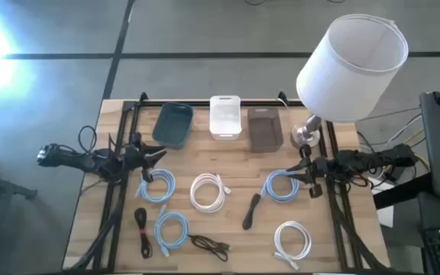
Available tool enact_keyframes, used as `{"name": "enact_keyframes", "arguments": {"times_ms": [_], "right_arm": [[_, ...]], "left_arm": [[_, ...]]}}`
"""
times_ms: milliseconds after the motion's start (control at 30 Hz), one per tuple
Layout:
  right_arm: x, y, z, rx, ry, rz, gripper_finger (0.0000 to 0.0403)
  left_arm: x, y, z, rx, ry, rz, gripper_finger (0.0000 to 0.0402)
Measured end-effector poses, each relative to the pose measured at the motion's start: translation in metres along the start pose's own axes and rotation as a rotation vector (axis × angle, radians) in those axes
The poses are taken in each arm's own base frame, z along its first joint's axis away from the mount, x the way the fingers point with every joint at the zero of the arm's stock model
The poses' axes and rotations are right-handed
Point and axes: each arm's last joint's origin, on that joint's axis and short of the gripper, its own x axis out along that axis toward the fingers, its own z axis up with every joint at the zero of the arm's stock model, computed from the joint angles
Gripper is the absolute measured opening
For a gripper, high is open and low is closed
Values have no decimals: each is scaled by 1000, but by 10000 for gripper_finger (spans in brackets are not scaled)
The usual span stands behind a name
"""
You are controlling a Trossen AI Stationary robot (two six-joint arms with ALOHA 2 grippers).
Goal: Pick & Place USB Port
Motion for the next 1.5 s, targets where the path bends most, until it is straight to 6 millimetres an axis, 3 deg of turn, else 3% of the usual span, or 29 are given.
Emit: {"name": "enact_keyframes", "arguments": {"times_ms": [300,733,1200,1500], "right_arm": [[0,0,0,0,0,0,86],[0,0,0,0,0,0,68],[0,0,0,0,0,0,87],[0,0,0,0,0,0,73]], "left_arm": [[0,0,0,0,0,0,87],[0,0,0,0,0,0,87],[0,0,0,0,0,0,87],[0,0,0,0,0,0,87]]}}
